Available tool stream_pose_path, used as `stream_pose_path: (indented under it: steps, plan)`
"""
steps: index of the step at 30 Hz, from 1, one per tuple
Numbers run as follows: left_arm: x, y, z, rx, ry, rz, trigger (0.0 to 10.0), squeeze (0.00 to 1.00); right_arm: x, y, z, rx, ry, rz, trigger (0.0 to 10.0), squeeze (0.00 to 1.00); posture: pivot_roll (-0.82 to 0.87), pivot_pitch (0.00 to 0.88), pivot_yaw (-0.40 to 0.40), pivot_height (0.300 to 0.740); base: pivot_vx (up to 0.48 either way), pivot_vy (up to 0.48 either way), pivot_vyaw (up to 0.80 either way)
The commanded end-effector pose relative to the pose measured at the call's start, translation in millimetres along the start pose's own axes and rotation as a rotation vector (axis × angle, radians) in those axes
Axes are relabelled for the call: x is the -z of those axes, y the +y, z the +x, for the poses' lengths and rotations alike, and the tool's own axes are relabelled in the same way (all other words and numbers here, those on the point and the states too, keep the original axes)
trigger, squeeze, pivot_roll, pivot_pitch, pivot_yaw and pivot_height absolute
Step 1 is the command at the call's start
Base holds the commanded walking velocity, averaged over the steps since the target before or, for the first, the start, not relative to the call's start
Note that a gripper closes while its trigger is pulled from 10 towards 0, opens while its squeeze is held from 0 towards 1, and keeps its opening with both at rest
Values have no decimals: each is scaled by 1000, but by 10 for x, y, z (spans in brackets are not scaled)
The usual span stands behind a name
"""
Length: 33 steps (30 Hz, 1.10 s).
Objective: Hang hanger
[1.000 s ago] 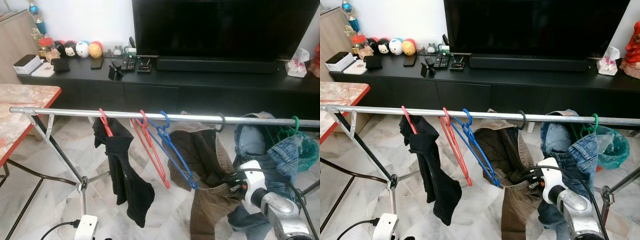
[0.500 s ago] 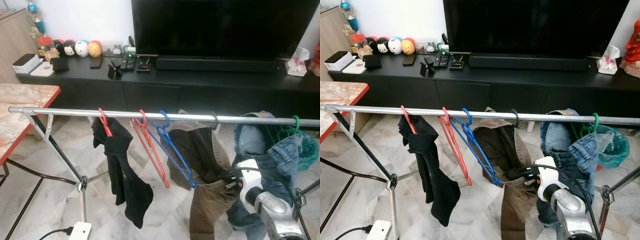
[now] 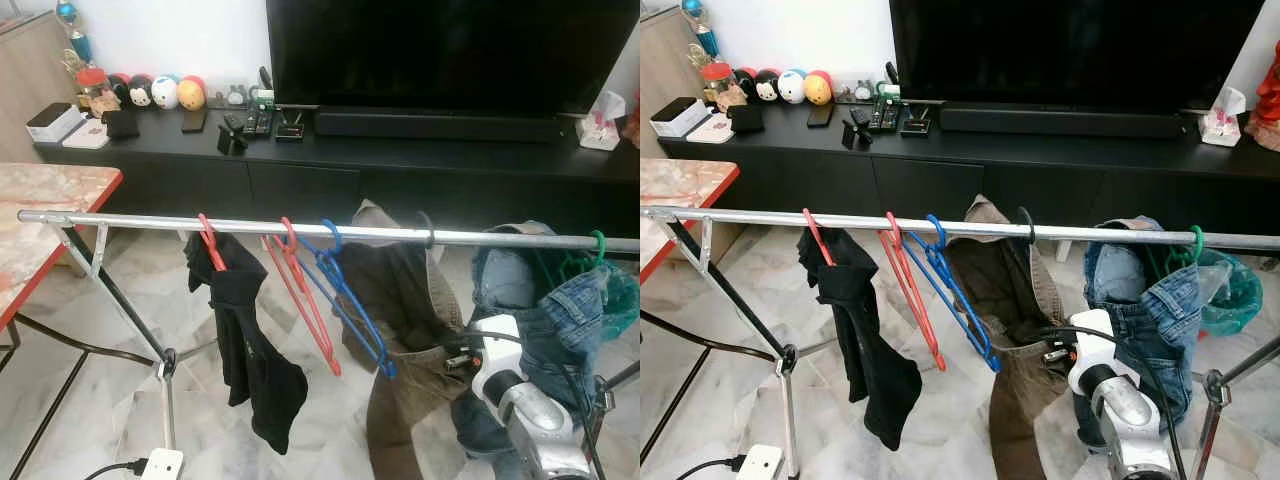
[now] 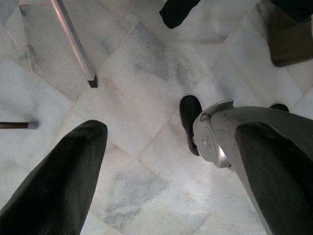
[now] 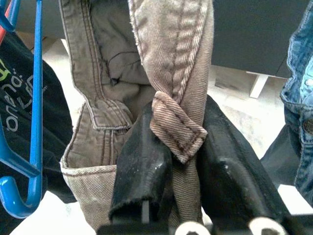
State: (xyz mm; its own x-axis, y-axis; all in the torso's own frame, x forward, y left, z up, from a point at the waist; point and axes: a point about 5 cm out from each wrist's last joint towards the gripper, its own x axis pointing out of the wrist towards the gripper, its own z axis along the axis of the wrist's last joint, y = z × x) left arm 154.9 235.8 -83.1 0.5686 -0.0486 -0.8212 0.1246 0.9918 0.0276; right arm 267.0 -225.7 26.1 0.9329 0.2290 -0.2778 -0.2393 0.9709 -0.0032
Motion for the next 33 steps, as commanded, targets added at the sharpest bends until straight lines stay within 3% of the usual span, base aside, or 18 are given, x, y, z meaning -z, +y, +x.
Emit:
stream_pose_path:
  steps: [1,6,15,20,24,33]
  plan:
    - [40,-9,-8,10,17,19,10000,0,-155,-14,-19,23,-106,-4,10000,0,46,4,40,740,0,0,0]
    - [44,-5,-11,12,17,22,10000,0,-18,64,-112,20,-80,4,10000,0,40,6,41,740,0,0,0]
    - [-49,3,18,3,13,23,10000,0,41,115,-179,32,-84,41,10000,0,39,0,40,740,0,0,0]
    - [-115,11,38,-6,12,25,10000,0,-25,71,-240,83,-153,51,10000,0,33,0,45,740,0,0,0]
    - [-223,-47,83,-2,5,32,10000,0,-219,-10,-203,127,-252,61,10000,0,30,0,46,740,0,0,0]
    - [-273,-21,89,-10,0,32,10000,0,-142,59,-248,122,-226,64,10000,0,29,0,44,740,0,0,0]
